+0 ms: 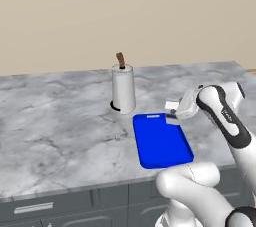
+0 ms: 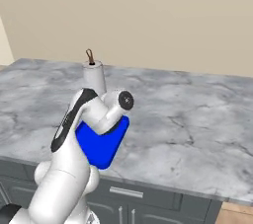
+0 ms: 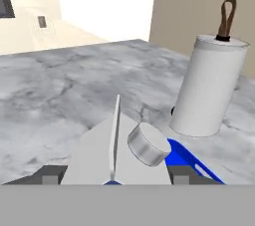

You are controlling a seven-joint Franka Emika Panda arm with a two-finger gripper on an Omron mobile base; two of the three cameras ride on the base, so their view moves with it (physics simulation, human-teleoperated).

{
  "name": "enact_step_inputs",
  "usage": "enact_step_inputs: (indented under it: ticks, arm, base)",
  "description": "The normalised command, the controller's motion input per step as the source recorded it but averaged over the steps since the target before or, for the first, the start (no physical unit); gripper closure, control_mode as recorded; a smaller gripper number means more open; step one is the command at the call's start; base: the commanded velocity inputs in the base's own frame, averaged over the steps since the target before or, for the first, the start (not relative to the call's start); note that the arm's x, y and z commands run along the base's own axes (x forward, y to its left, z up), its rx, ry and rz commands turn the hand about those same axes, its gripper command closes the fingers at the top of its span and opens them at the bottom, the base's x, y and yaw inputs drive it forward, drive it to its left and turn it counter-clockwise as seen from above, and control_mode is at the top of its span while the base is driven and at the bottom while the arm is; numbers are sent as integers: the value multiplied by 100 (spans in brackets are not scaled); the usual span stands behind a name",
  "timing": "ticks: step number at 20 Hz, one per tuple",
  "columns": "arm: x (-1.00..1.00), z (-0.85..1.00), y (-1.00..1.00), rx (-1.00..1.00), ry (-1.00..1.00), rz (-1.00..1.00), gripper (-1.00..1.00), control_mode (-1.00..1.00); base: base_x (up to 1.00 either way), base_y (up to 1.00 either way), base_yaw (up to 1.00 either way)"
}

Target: Take out the milk from the fridge and place it on the tray on the counter. Then take the sugar cube near the tray and place it in the tray.

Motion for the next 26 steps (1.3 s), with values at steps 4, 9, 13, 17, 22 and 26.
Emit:
enact_step_inputs:
  ticks: [4, 9, 13, 17, 22, 26]
  arm:
    - [72, -48, -14, 4, 0, 22, 100, -100]
    - [67, -33, 0, 0, 7, 14, 100, -100]
    - [46, -26, -8, 0, 1, 9, 100, -100]
    - [28, -42, -17, 2, 0, 9, 100, -100]
    - [29, -49, -7, 0, 1, 4, 100, -100]
    - [30, -41, 0, 0, 3, 0, 100, -100]
  base:
    - [0, 0, 0]
    - [0, 0, 0]
    - [0, 0, 0]
    - [0, 0, 0]
    - [0, 0, 0]
    - [0, 0, 0]
